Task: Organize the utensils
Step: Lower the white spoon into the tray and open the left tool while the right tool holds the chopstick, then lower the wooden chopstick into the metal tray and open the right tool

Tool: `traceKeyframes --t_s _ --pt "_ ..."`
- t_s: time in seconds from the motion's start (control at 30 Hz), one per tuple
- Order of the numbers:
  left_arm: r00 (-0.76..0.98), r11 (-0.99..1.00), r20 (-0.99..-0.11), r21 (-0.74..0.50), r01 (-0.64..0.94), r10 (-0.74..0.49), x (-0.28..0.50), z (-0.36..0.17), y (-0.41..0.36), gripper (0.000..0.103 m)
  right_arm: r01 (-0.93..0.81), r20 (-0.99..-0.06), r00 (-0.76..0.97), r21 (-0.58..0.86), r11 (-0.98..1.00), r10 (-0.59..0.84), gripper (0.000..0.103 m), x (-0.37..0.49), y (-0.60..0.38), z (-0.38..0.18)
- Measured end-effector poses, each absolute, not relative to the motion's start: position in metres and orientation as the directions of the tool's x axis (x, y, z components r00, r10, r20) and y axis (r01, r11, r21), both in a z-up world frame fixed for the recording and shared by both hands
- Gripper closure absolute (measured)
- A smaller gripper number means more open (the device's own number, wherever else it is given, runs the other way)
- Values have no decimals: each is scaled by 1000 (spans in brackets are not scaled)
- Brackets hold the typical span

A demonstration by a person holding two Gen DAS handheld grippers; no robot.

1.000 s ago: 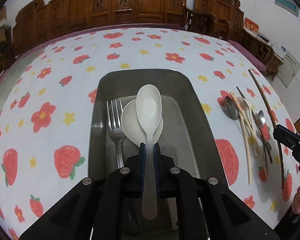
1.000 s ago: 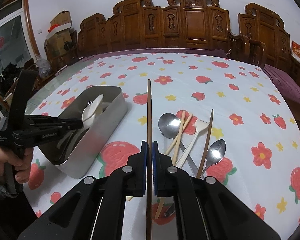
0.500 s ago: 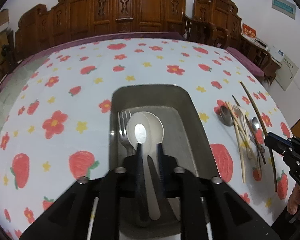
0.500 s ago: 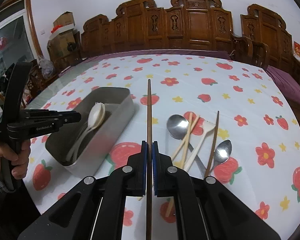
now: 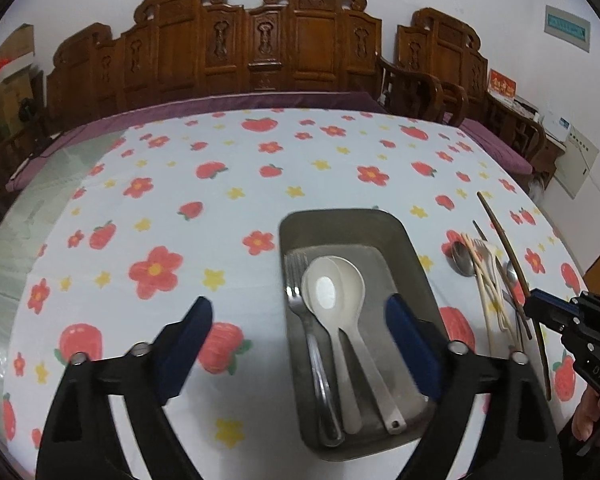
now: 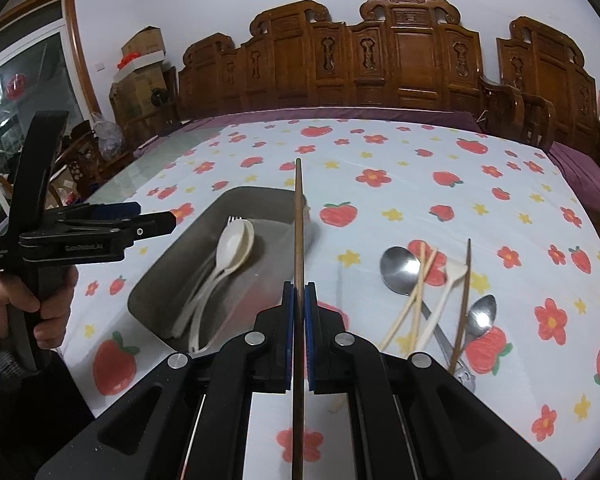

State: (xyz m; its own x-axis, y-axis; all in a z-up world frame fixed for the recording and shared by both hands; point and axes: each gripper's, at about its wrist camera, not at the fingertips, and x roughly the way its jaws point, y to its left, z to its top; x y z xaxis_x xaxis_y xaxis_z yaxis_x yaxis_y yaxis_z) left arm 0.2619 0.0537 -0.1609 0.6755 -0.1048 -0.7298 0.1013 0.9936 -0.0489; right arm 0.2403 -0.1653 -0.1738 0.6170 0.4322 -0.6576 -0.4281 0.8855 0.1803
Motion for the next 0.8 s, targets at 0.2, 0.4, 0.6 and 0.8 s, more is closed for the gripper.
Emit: traceKeyframes --t_s 0.2,0.4,0.6,0.8 --pt "677 993 -727 -55 107 -113 262 -156 61 9 -437 -660 607 186 880 442 97 245 -150 -168" --pt "693 992 -711 -47 115 -114 257 -148 65 9 -451 -657 593 208 868 466 97 253 -130 -166" --pt "700 993 -706 -48 104 -108 254 -145 74 9 -457 -654 583 226 860 482 97 267 -106 -167" --pt "700 995 -708 -49 90 -98 254 -144 80 9 -441 -655 584 239 865 479 97 286 -86 -172"
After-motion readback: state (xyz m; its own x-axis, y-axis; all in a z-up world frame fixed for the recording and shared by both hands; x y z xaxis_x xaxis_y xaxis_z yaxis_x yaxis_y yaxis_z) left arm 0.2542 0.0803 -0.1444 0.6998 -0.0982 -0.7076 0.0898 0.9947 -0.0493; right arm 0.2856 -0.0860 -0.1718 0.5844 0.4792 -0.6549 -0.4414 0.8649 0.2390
